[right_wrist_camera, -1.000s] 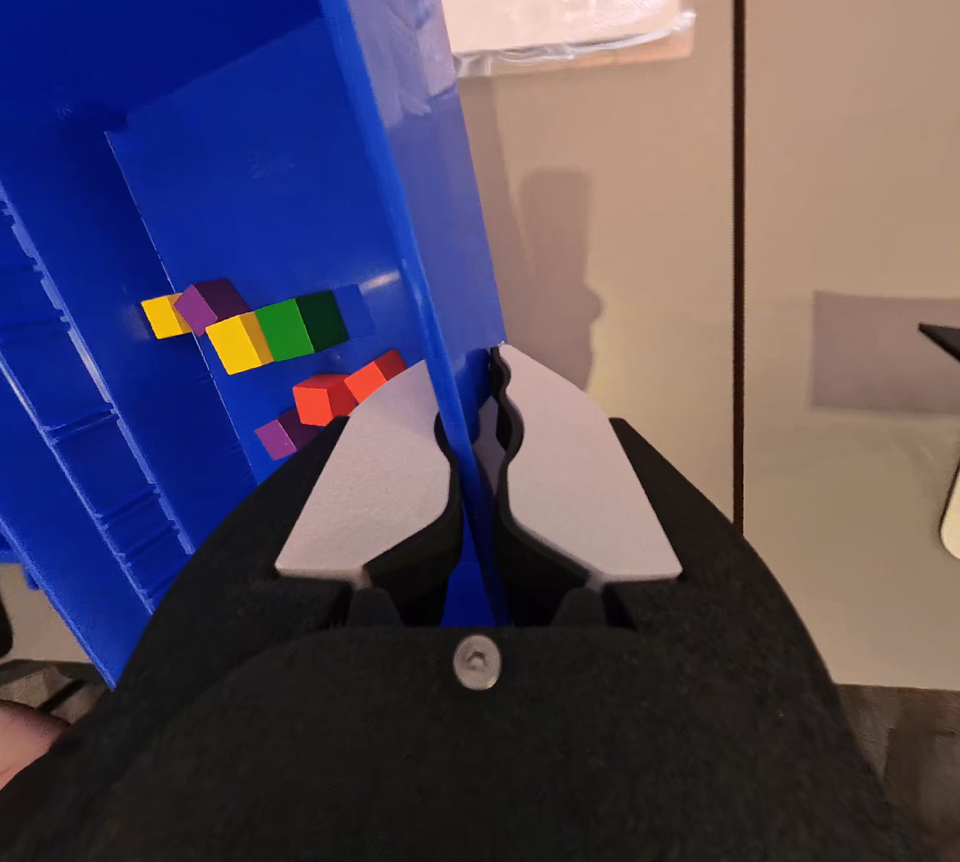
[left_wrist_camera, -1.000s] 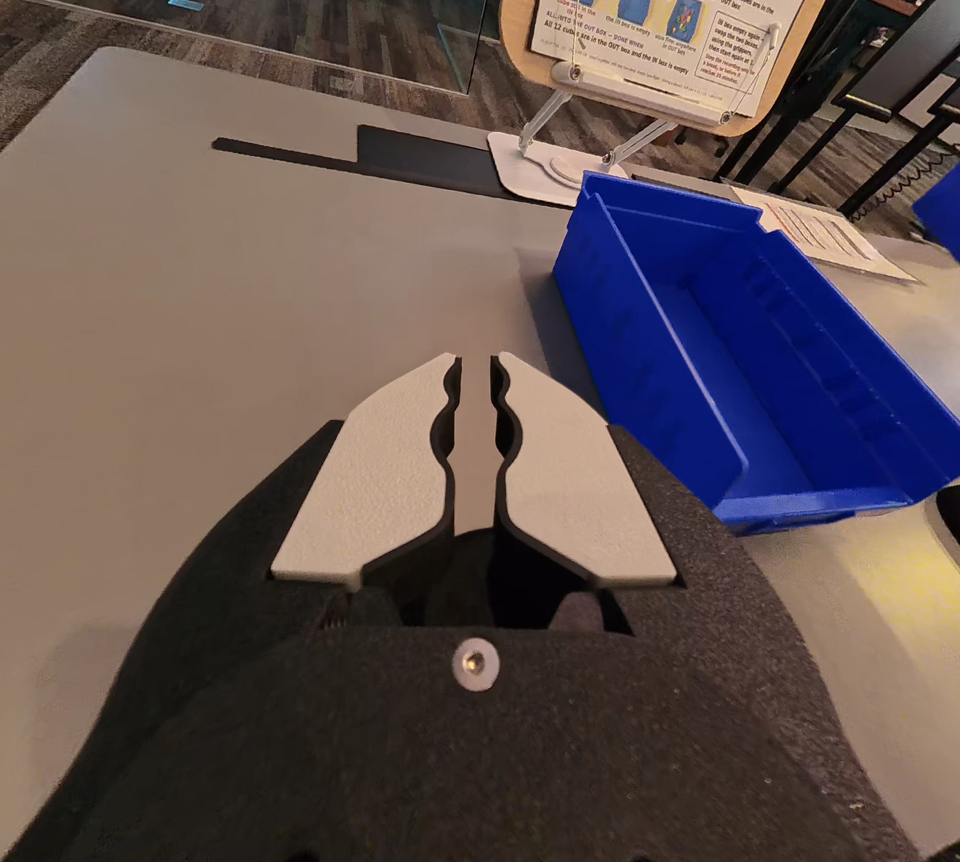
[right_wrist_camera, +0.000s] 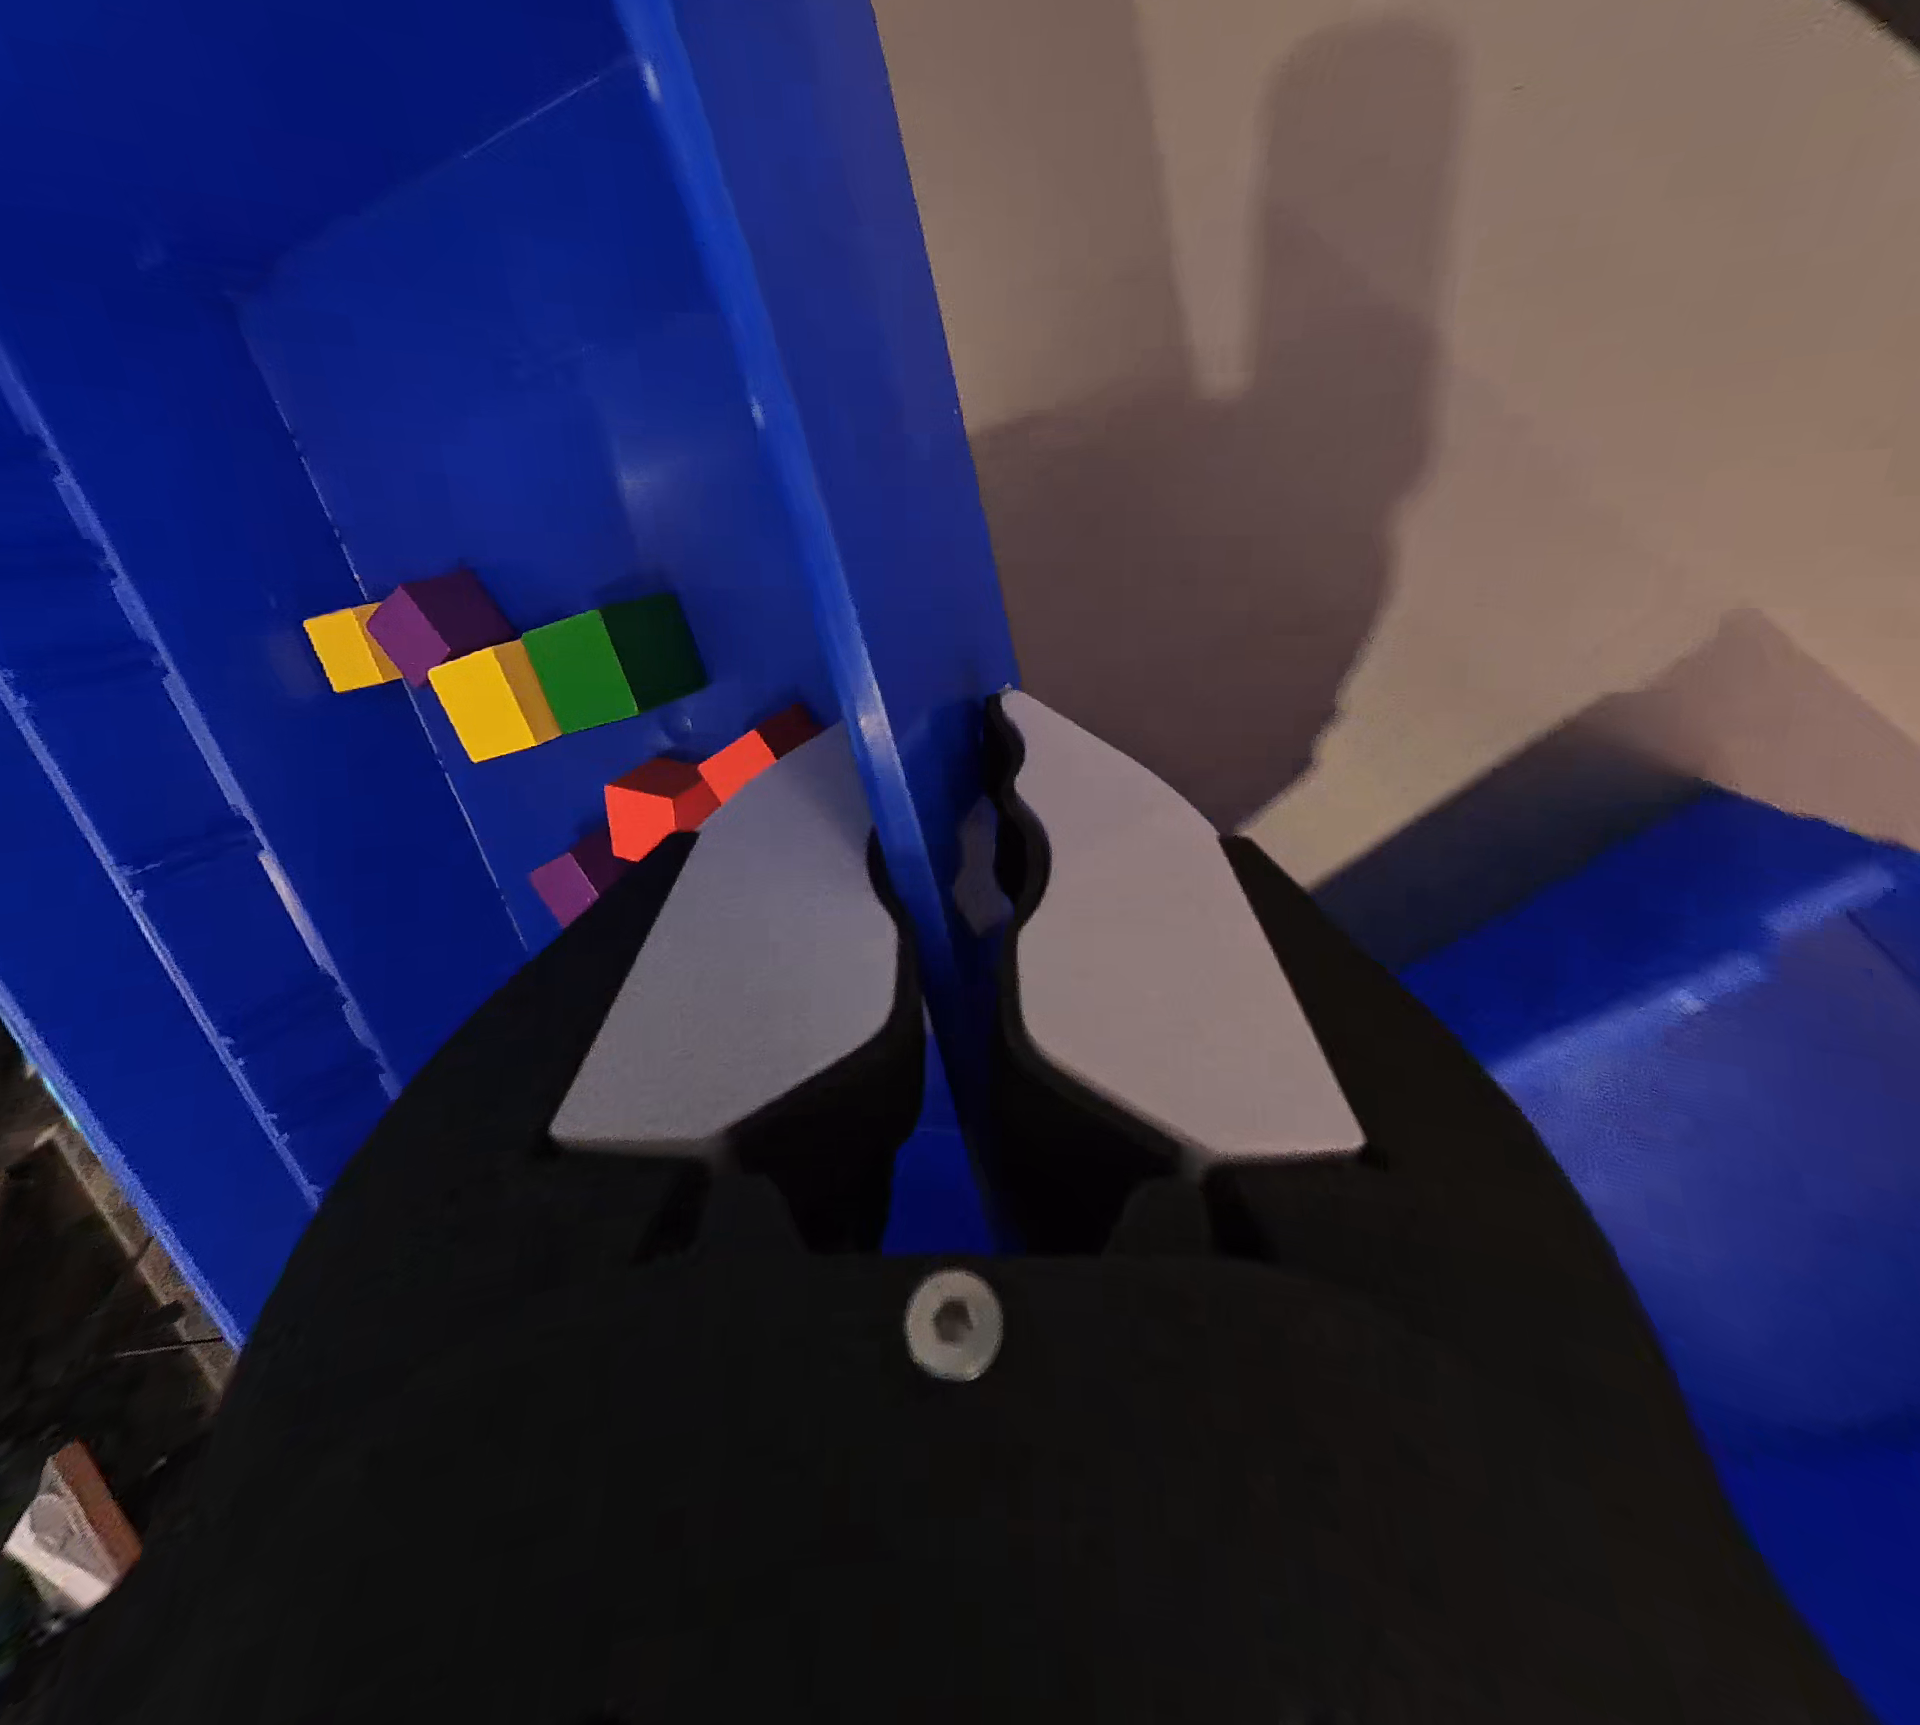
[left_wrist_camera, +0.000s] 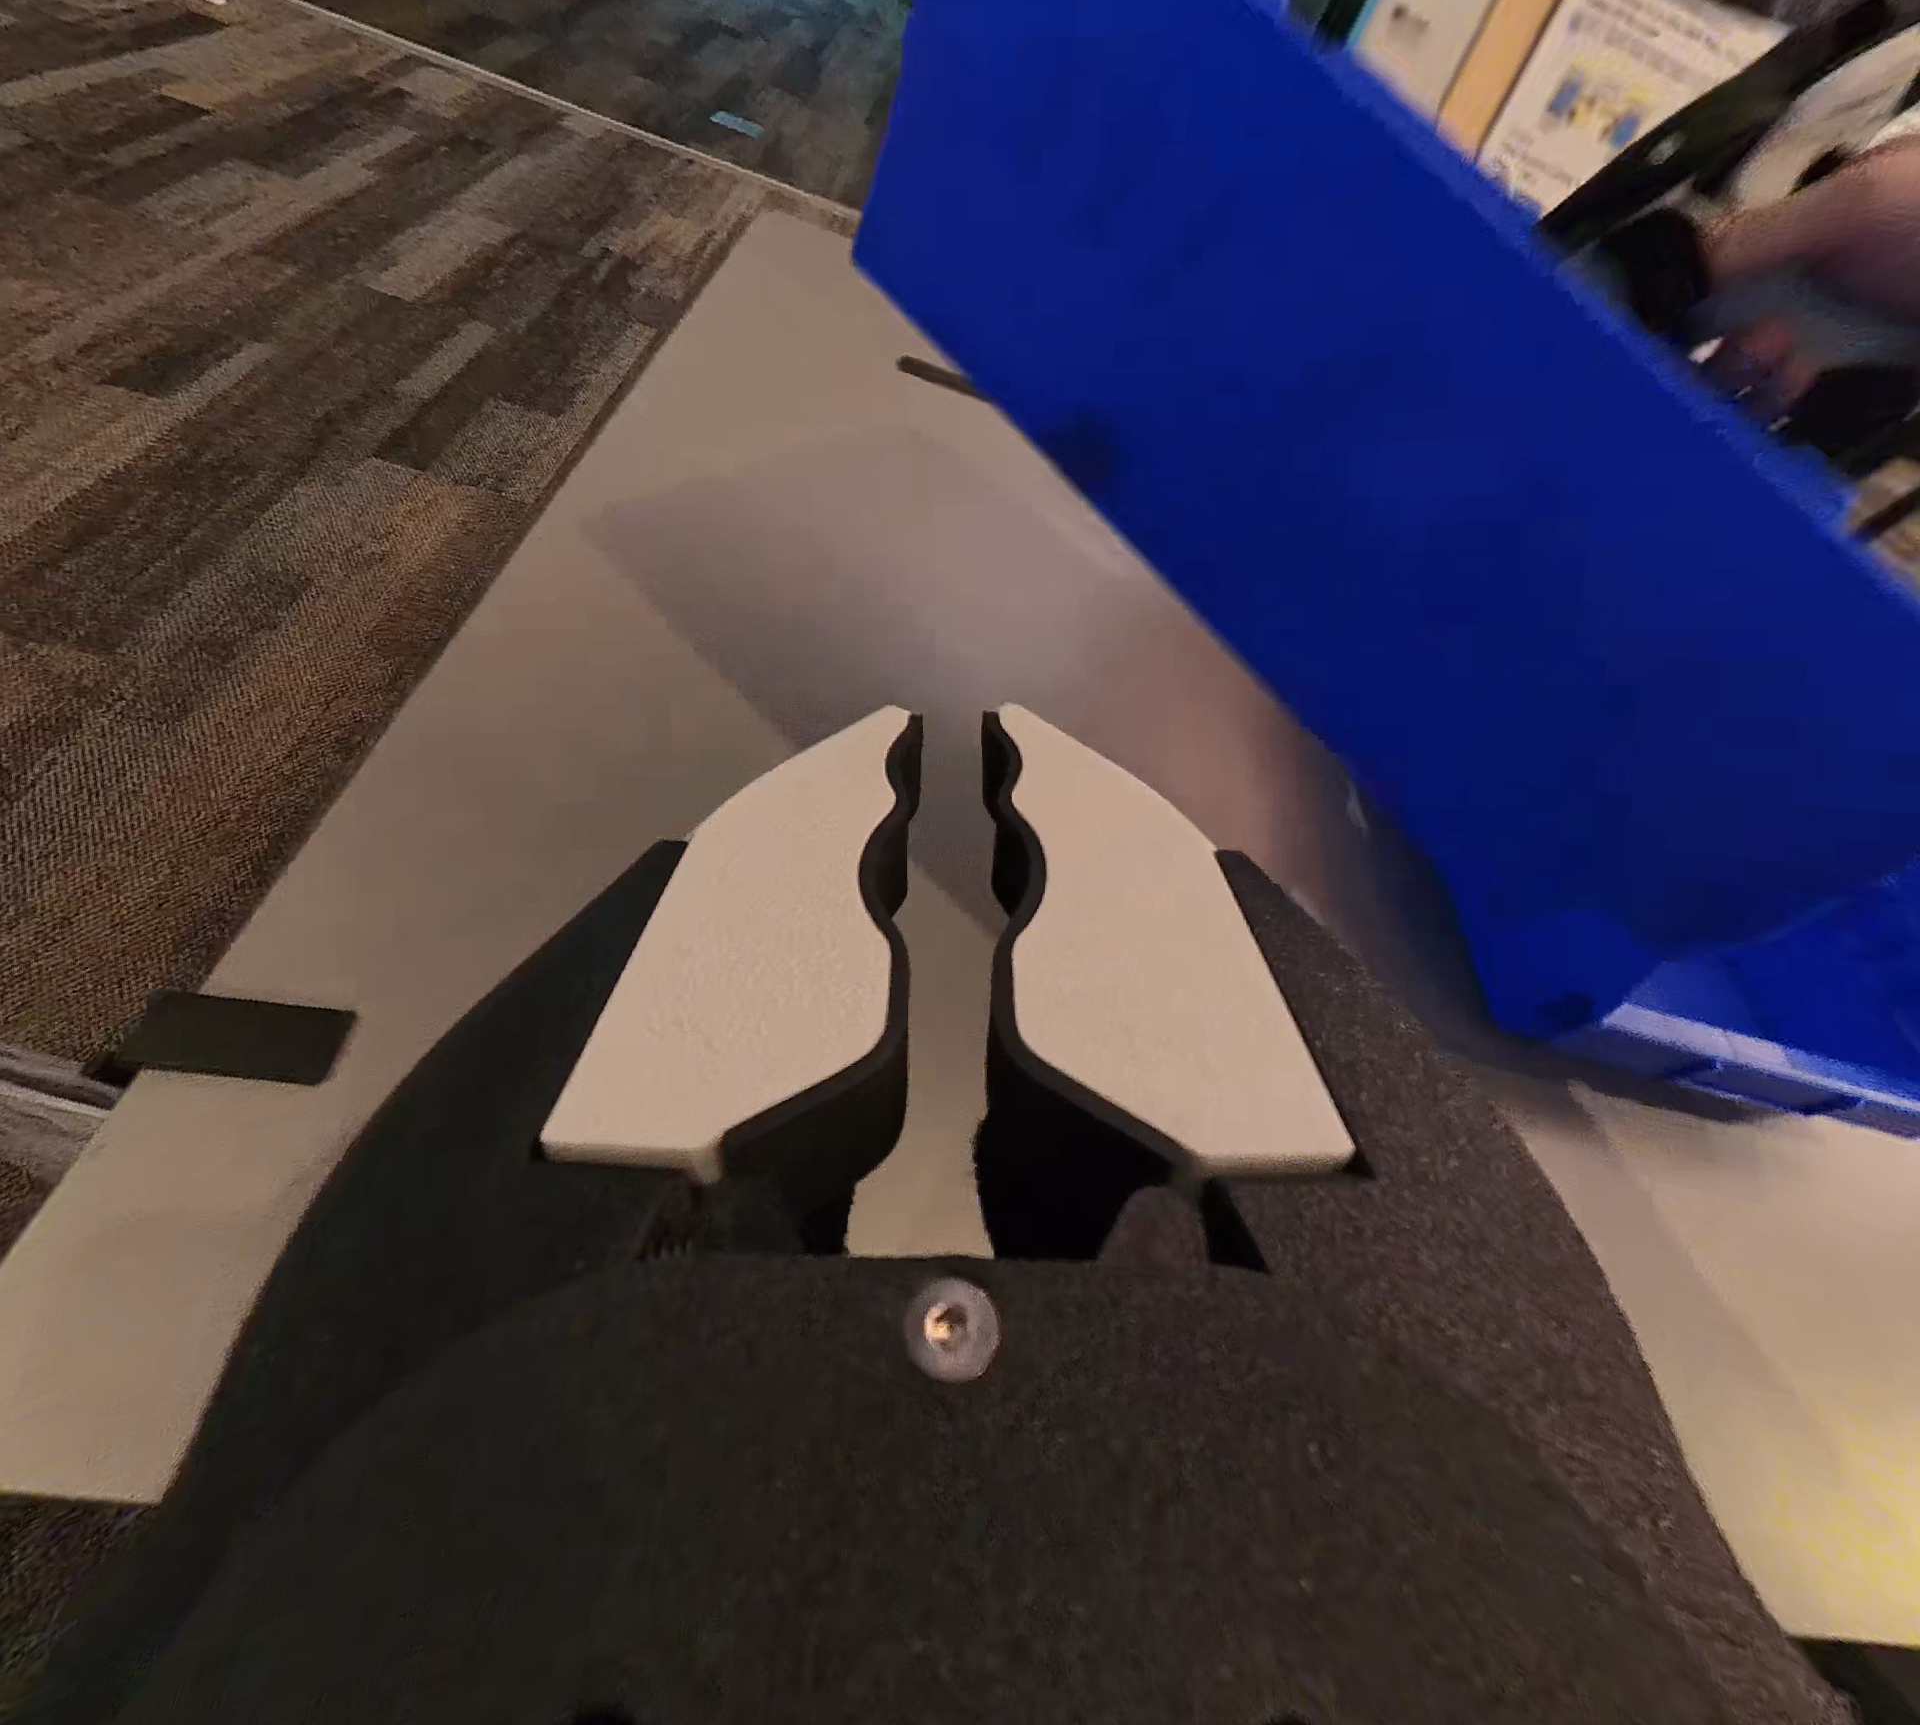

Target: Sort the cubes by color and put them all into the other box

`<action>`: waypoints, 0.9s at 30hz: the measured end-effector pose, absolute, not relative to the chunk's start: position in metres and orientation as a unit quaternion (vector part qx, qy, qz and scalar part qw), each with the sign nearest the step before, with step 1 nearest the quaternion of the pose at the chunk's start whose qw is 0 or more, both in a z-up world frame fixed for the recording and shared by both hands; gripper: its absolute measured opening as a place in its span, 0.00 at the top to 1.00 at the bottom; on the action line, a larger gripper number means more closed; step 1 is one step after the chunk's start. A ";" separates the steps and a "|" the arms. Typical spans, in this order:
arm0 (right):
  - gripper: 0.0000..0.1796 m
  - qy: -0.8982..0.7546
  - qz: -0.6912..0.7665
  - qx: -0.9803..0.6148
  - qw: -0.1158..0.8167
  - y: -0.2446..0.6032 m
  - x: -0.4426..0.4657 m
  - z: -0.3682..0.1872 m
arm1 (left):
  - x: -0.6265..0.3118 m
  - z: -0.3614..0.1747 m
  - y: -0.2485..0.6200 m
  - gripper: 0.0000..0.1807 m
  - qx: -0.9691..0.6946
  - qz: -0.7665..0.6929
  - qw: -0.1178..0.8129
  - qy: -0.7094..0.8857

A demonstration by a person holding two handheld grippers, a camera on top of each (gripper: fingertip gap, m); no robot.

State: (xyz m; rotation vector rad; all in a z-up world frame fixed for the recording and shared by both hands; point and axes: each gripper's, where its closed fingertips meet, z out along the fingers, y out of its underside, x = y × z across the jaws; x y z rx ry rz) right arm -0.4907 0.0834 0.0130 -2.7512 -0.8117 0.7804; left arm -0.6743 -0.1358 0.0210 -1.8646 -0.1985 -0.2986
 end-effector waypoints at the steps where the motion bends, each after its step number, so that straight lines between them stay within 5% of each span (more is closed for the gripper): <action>1: 0.95 -0.269 0.261 -0.924 0.079 0.085 -0.500 0.002 | -0.679 0.023 -0.136 0.94 -0.793 -0.129 0.588 -0.095; 6: 0.95 -0.248 0.250 -0.934 0.066 0.091 -0.532 -0.052 | -0.674 0.024 -0.128 0.93 -0.773 -0.142 0.609 -0.106; 15: 0.94 -0.217 0.225 -0.949 0.047 0.097 -0.535 -0.105 | -0.627 -0.016 -0.099 0.76 -0.807 -0.173 0.557 -0.086; 22: 0.90 -0.223 0.260 -0.935 0.095 0.104 -0.540 -0.091 | -0.596 -0.044 -0.079 0.66 -0.848 -0.098 0.519 -0.049; 27: 0.91 -0.288 0.275 -0.884 0.245 0.125 -0.531 -0.044 | -0.605 -0.072 -0.074 0.68 -0.885 -0.007 0.465 -0.038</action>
